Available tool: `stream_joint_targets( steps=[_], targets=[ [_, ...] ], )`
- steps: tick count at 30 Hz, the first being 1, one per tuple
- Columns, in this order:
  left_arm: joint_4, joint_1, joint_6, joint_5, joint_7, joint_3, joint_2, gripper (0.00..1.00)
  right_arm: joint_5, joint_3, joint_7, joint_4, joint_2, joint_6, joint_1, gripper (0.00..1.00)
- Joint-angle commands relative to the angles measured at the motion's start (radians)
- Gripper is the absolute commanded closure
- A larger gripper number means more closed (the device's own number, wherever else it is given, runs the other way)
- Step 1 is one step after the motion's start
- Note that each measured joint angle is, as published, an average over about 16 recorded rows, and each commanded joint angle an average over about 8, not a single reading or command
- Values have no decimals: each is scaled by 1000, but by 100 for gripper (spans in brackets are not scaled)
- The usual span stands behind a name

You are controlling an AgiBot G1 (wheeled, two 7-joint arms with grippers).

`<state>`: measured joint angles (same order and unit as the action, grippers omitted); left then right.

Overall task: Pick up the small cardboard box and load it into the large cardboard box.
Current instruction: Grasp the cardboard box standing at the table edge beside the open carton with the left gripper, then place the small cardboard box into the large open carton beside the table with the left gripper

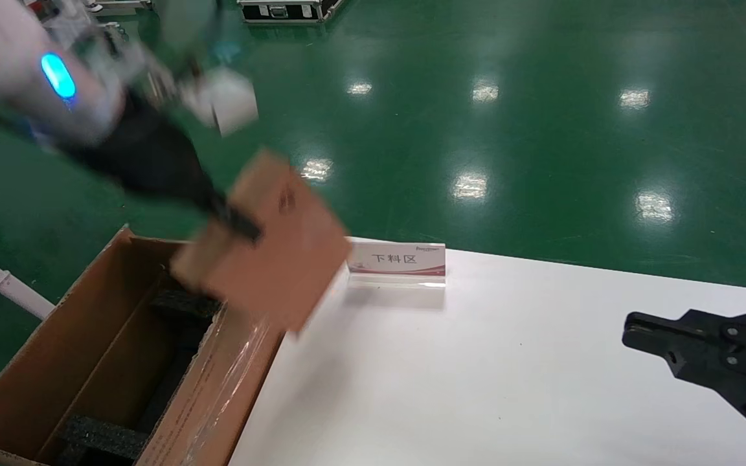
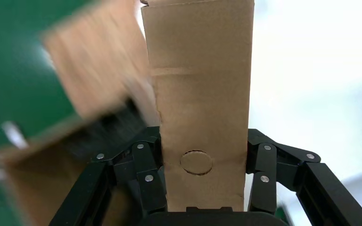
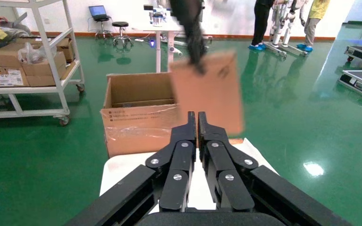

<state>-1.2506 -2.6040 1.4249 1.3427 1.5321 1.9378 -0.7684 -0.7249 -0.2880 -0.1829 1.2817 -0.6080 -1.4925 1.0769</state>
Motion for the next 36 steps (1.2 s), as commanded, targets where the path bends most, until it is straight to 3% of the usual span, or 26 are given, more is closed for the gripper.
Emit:
stream_joint_targets(
  steps=[1, 9, 24, 25, 32, 33, 36],
  targets=[
    [19, -62, 12, 15, -14, -22, -15, 100, 0, 0, 0, 0, 0, 0, 0, 100],
    [131, -224, 151, 66, -128, 7, -62, 100, 0, -1, 0, 0, 0, 0, 0, 100],
    [50, -312, 170, 16, -169, 337, 26, 100, 1, -2, 1, 0, 1, 1, 0, 100],
    [43, -312, 169, 18, -166, 351, 37, 100, 1, -2, 1, 0, 1, 1, 0, 93],
    [-13, -303, 155, 58, -129, 404, 110, 100, 1, -2, 1, 0, 1, 1, 1, 5],
    [-20, -300, 153, 65, -124, 407, 120, 100, 1, -2, 1, 0, 1, 1, 1, 0],
    [-40, -288, 146, 89, -106, 414, 148, 100, 2, -2, 1, 0, 1, 1, 1, 0]
  ],
)
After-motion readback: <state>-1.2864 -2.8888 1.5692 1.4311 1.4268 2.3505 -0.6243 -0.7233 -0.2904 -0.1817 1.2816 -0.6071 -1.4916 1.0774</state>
